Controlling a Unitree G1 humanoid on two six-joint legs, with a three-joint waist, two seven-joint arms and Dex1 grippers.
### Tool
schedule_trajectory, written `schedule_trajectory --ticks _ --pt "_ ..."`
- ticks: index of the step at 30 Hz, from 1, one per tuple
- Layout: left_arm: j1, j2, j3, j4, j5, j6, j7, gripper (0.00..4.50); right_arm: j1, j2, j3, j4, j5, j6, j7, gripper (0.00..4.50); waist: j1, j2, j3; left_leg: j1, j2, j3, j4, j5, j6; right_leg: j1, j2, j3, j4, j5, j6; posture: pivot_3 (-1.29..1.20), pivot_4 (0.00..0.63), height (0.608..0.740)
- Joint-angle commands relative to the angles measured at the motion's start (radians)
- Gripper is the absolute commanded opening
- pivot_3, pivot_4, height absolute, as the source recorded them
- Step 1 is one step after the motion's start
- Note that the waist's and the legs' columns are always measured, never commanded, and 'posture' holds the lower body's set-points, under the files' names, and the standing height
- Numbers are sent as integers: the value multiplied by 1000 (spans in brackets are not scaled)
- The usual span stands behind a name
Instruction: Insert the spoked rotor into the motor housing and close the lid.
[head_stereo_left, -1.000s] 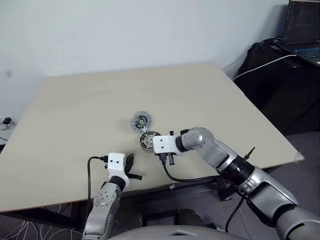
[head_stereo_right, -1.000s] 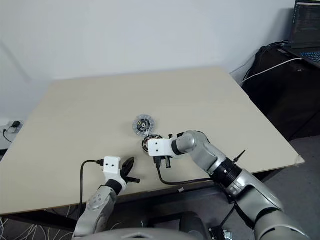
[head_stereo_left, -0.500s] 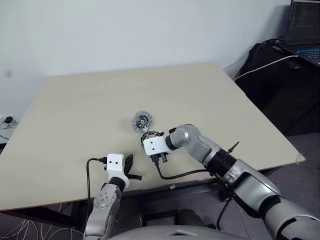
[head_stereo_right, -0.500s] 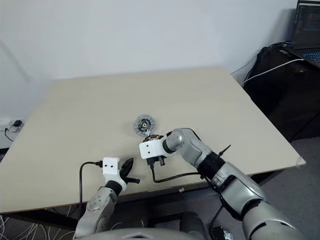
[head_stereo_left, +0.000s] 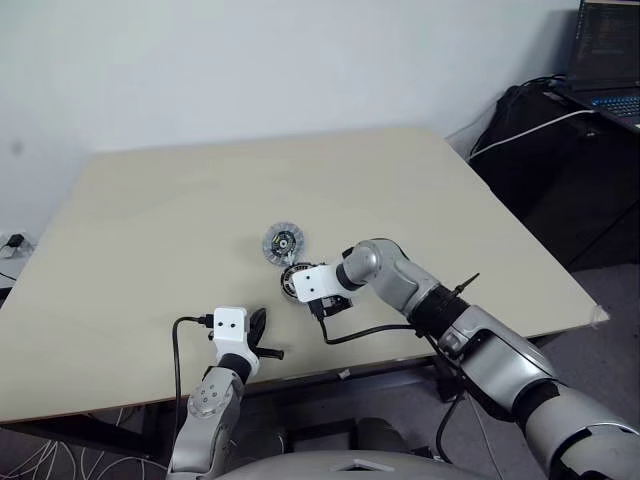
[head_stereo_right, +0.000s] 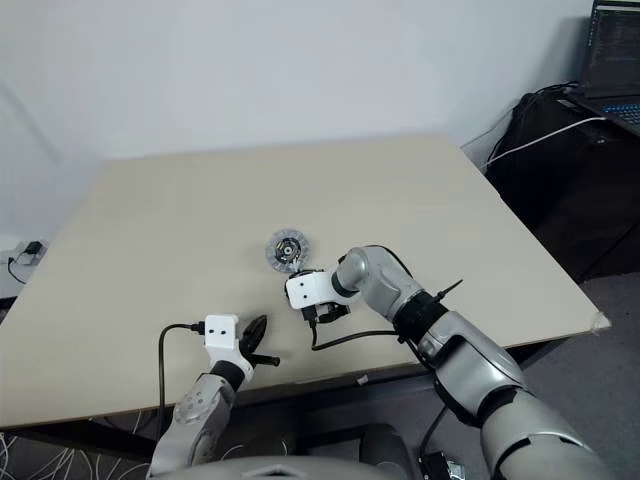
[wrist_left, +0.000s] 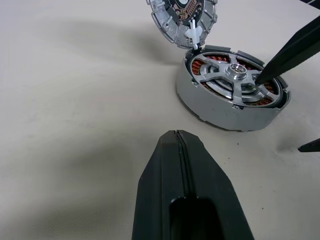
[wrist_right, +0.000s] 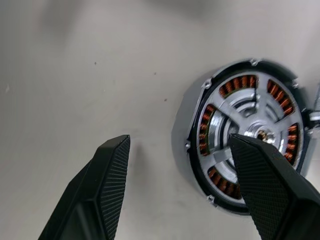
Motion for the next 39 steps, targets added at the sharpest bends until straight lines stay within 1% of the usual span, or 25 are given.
schedule_trajectory --ticks 1,2,3,4,6,7,8,12,13,18,21,22,25,27,30,34,36,39 --pt "-12 -7 -1 -16 -4 -29 3 0 -42 18 -17 20 -16 -25 10 3381 0 0 0 0 0 0 0 0 0 0 0 0 0 0 0 0 0 740" --pt "-12 -8 0 -16 -3 -29 4 0 -45 21 -16 28 -20 -28 12 3381 0 0 0 0 0 0 0 0 0 0 0 0 0 0 0 0 0 740" --pt "-11 -8 0 -16 -3 -30 5 0 -47 24 -14 35 -25 -31 16 2995 0 0 0 0 0 0 0 0 0 0 0 0 0 0 0 0 0 740" --pt "-11 -9 1 -16 -3 -31 6 0 -49 27 -14 41 -29 -35 18 2846 0 0 0 0 0 0 0 0 0 0 0 0 0 0 0 0 0 740" --pt "-10 -10 2 -17 -4 -32 9 0 -53 33 -16 54 -37 -40 20 2171 0 0 0 0 0 0 0 0 0 0 0 0 0 0 0 0 0 740" --pt "-9 -11 2 -17 -4 -33 10 0 -55 37 -17 60 -40 -42 19 1906 0 0 0 0 0 0 0 0 0 0 0 0 1 0 0 0 0 740" --pt "-9 -11 2 -17 -4 -34 10 0 -57 39 -18 66 -43 -44 20 1520 0 0 0 0 0 0 0 0 0 0 0 0 1 0 0 0 0 740" --pt "-8 -12 1 -13 -5 -41 12 0 -62 44 -16 81 -57 -52 25 217 0 0 0 0 0 0 0 0 0 0 0 0 1 0 0 0 0 740" --pt "-8 -12 1 -13 -6 -42 13 0 -62 46 -17 83 -59 -53 27 98 0 0 0 0 0 0 0 0 0 0 0 0 1 0 0 0 0 740" --pt "-10 -12 0 -11 -9 -43 13 0 -56 47 -29 82 -64 -52 23 74 0 1 0 0 0 0 0 0 -1 -1 0 0 2 0 0 0 0 740" --pt "-11 -12 -1 -10 -11 -42 12 0 -40 53 -60 65 -47 -27 -10 72 0 1 0 0 0 0 0 1 -1 -1 0 0 3 0 -1 0 0 740" --pt "-11 -11 -1 -9 -11 -42 11 0 -27 64 -98 42 -25 20 -36 71 0 1 0 0 0 0 0 1 -1 -1 0 0 3 0 -1 0 0 740" --pt "-15 -11 -3 -5 -10 -42 9 0 25 88 -226 -84 42 229 -89 71 1 0 0 -1 0 0 0 1 -2 -2 0 0 5 0 -1 0 0 740" --pt "-18 -11 -1 0 -14 -40 6 0 71 83 -277 -212 75 391 -72 70 4 0 0 -2 0 0 1 1 -2 -4 0 1 7 -1 -2 0 0 740" --pt "-24 -10 -3 6 -16 -37 0 0 137 48 -310 -414 124 624 -24 70 10 0 0 -5 -1 -1 2 1 -2 -7 -1 1 8 -1 -2 0 0 740" --pt "-31 -6 -6 11 -14 -31 -12 0 190 12 -352 -622 218 938 -12 69 16 0 -1 -12 -1 -1 5 1 -2 -15 -1 0 11 -1 -2 0 0 740" --pt "-31 -6 -6 12 -15 -30 -15 0 197 26 -385 -677 270 1088 -38 69 16 0 -1 -13 -1 -1 6 1 -2 -16 -2 0 11 -1 -2 0 0 740" --pt "-34 -4 -5 15 -15 -29 -20 0 201 93 -461 -731 353 1316 -97 69 14 0 -1 -14 0 0 6 1 -2 -16 -2 1 12 0 -3 0 0 740"
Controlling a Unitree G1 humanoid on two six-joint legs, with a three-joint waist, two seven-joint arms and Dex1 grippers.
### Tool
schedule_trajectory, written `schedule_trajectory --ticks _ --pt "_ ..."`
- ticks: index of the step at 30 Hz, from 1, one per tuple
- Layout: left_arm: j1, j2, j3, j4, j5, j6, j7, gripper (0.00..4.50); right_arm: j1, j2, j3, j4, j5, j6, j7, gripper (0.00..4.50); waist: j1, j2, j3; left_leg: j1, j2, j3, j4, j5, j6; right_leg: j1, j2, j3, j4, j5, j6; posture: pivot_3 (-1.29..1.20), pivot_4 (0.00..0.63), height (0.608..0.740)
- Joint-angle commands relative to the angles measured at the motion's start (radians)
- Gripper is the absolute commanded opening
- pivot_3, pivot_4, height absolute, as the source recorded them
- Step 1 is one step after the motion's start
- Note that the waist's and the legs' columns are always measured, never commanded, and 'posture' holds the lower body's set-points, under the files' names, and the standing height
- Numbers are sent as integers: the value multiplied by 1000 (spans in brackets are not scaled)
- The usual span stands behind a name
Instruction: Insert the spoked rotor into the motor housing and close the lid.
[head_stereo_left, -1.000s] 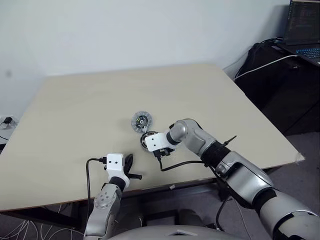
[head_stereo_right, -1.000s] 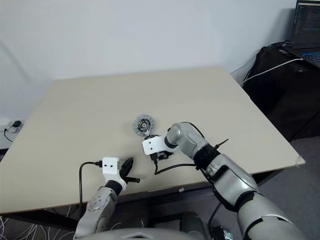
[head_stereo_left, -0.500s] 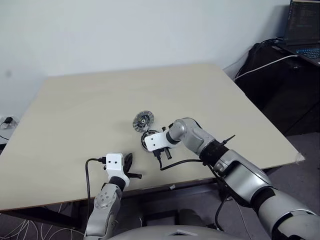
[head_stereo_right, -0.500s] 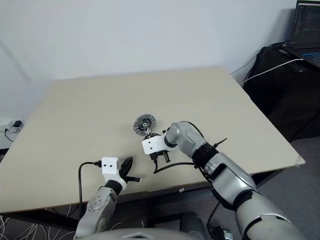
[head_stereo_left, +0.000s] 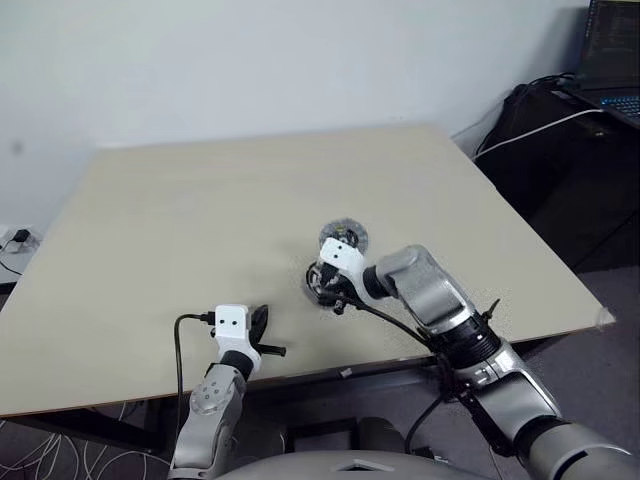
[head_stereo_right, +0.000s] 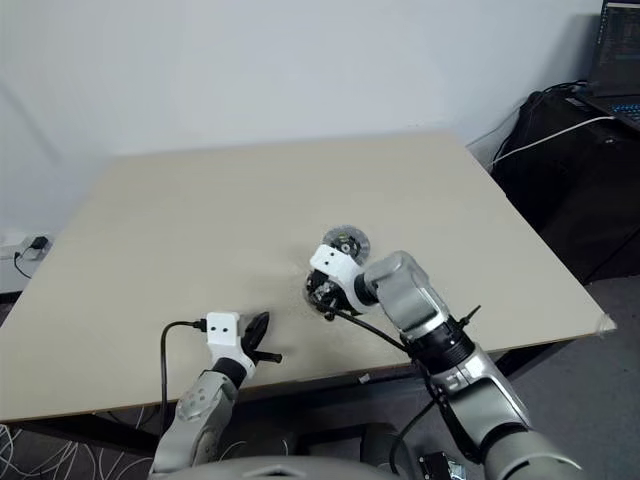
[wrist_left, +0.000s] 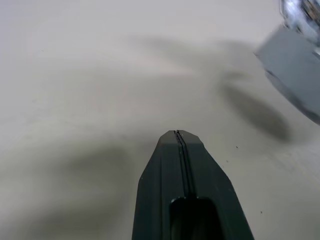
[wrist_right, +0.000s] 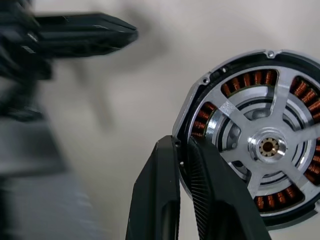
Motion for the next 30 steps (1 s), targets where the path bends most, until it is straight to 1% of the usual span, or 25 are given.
schedule_trajectory --ticks 1,5,9,14,18,26,28,30 --pt "-14 0 -4 -10 -8 -9 -10 0 -31 82 -114 -112 100 235 -72 68 0 0 0 0 0 0 0 0 0 0 0 0 0 0 0 0 0 740" --pt "-16 2 -4 -12 -5 -5 -13 0 -37 146 -156 -117 163 337 -166 68 -1 0 0 0 0 0 0 0 -1 0 1 -1 1 0 0 0 0 740" --pt "-11 1 -2 -18 -4 -5 -9 0 -28 192 -182 -73 215 343 -264 67 -2 0 0 0 -1 0 1 0 -1 0 1 -1 0 1 1 0 0 740" --pt "-6 -1 3 -24 -6 -5 -3 0 -41 262 -241 23 220 343 -406 67 -6 0 0 0 -1 0 1 1 -1 0 1 -1 1 1 0 0 0 740" --pt "-6 -2 5 -25 -6 -6 0 0 -33 305 -265 81 222 319 -499 67 -15 0 -1 0 -1 0 1 1 -1 0 1 -1 1 1 0 0 0 740" --pt "-8 2 3 -26 -7 -3 -3 0 -24 360 -267 163 254 194 -595 51 -19 -1 -2 1 -1 0 1 1 -2 1 2 -1 1 1 0 0 0 740" --pt "-7 2 2 -28 -7 -1 -4 0 -27 375 -273 160 271 187 -608 759 -22 -1 -2 1 0 0 1 2 -3 1 2 -1 1 2 0 0 0 740" --pt "-7 3 3 -28 -7 -1 -3 0 -34 398 -293 135 298 185 -613 1189 -24 0 -2 1 0 0 1 3 -3 1 2 -1 1 3 1 0 0 740"
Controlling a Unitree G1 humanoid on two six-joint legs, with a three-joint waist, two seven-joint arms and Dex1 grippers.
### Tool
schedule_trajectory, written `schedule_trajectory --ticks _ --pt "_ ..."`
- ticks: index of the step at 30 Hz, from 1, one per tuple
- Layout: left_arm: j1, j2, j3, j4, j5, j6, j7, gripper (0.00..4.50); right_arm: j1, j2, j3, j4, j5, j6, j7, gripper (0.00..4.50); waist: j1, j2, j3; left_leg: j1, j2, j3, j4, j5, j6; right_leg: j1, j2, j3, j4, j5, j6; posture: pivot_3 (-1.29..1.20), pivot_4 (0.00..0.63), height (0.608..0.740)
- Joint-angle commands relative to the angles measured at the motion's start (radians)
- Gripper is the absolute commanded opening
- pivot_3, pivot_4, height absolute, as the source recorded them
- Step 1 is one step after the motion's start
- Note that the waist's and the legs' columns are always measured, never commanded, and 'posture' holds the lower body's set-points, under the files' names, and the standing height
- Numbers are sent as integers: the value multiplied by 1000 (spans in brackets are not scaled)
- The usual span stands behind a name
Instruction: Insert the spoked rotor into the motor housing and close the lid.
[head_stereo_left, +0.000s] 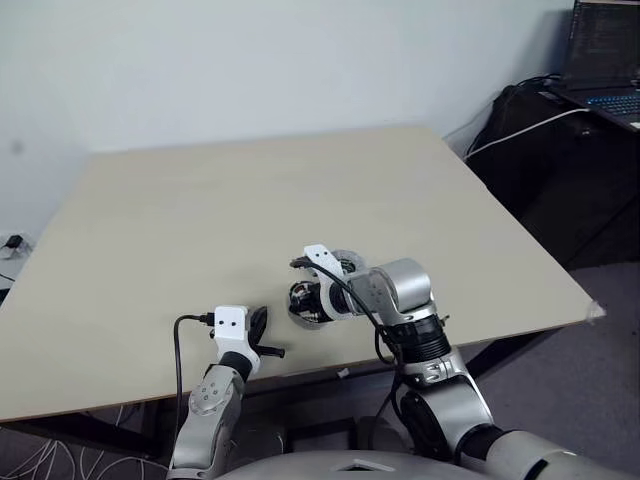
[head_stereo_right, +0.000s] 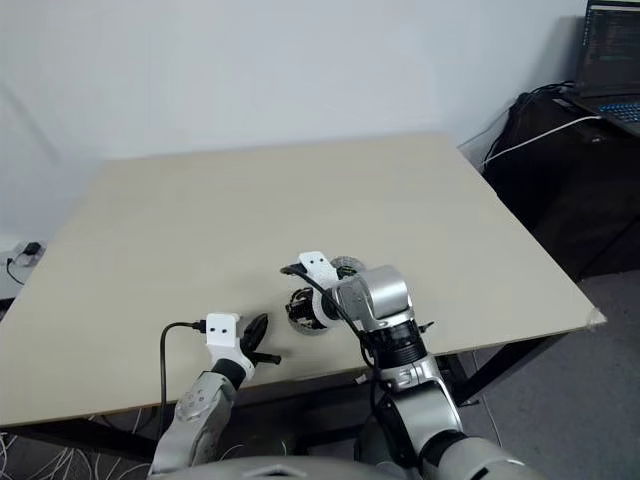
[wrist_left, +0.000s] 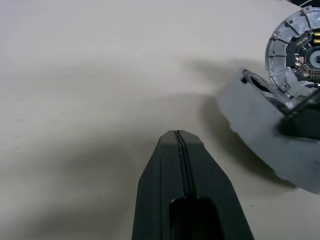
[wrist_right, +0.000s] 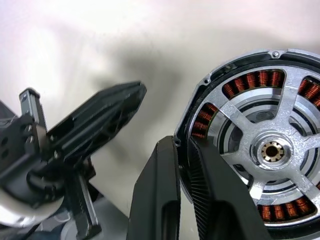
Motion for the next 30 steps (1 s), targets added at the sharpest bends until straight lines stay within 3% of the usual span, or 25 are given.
schedule_trajectory --ticks 1,5,10,15,23,30 --pt "-10 -1 -1 -29 -7 -4 -2 0 -35 40 -46 -64 61 -25 -4 1189 -2 0 0 0 0 0 0 0 0 0 0 0 0 0 0 0 0 740" --pt "-13 -1 -1 -25 -9 -3 -4 0 -60 32 -52 -102 95 -15 -7 1189 -7 0 0 0 0 -1 0 1 0 0 1 0 0 0 0 0 0 740" --pt "-19 -1 -1 -20 -11 -2 -8 0 -73 -51 29 -122 111 -105 23 1189 -7 0 0 0 0 -1 -1 0 0 0 0 0 0 0 0 0 0 740" --pt "-19 -2 -2 -20 -12 -3 -9 0 -35 -152 192 -71 71 -234 46 1189 -8 0 0 0 0 -1 -1 0 0 0 0 0 -1 0 0 0 0 740" --pt "-12 -3 1 -27 -10 -2 -5 0 -10 -158 234 2 72 -319 41 1189 -4 0 0 0 0 -1 -1 1 0 0 0 0 -1 0 0 0 0 740" --pt "-13 0 0 -29 -6 -1 -3 0 -2 -180 272 -86 81 -425 86 1189 -3 0 0 0 0 -1 -1 1 0 0 0 -1 -1 0 0 0 0 740"
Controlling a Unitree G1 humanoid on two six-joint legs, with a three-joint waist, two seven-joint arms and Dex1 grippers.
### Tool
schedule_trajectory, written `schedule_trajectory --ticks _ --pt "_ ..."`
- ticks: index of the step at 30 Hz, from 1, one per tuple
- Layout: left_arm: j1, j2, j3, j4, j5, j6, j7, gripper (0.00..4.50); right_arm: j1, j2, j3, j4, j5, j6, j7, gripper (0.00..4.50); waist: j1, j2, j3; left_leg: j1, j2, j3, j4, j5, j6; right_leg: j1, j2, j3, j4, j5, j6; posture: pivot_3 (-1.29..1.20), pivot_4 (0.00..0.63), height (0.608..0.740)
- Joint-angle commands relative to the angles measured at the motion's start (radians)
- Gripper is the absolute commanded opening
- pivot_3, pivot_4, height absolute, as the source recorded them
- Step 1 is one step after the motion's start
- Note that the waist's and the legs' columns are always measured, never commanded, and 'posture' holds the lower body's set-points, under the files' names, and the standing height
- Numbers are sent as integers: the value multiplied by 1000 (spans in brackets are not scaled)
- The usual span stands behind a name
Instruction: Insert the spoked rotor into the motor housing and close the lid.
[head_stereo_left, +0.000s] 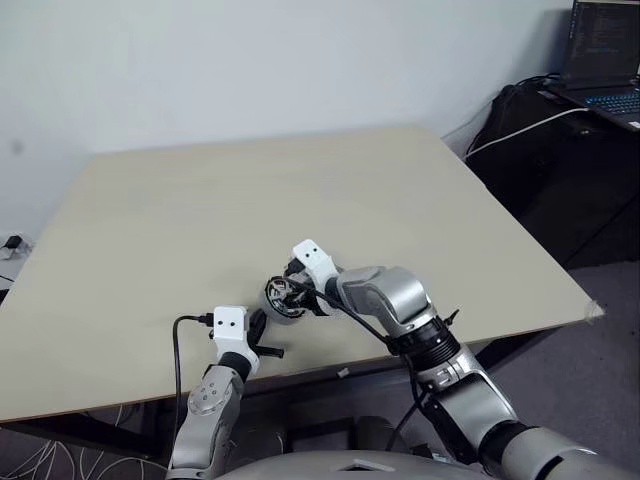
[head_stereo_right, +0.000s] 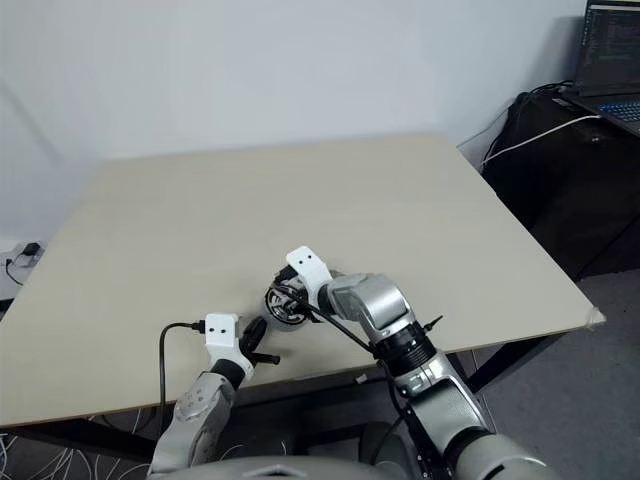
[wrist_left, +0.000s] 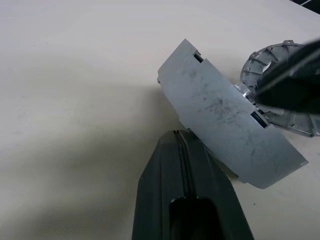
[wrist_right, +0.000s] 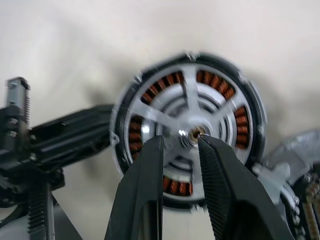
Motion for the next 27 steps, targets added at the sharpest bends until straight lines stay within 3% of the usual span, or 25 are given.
schedule_trajectory --ticks 1,7,17,26,27 --pt "-13 -1 -6 -30 1 -8 3 0 -10 10 5 -78 12 -58 18 1189 0 0 0 0 0 0 0 0 0 0 0 0 0 0 0 0 0 740" --pt "15 -14 26 -47 12 -25 63 0 -2 21 14 -92 17 -69 16 1189 2 0 0 0 0 0 0 0 0 0 0 0 0 0 0 0 0 740" --pt "149 83 53 -160 -29 -6 -15 0 10 6 31 -116 23 -86 46 1189 1 0 0 0 0 0 0 0 0 0 0 0 0 -2 3 0 0 740" --pt "176 149 0 -204 -46 34 -113 0 -15 -252 318 -192 -150 -385 258 1189 0 0 0 0 0 0 0 0 0 1 -1 -1 -1 -4 5 0 0 740" --pt "175 147 -5 -203 -46 36 -113 0 -19 -261 334 -185 -167 -402 267 1363 0 0 1 0 1 0 0 0 0 1 0 -1 -1 -4 5 0 0 740"
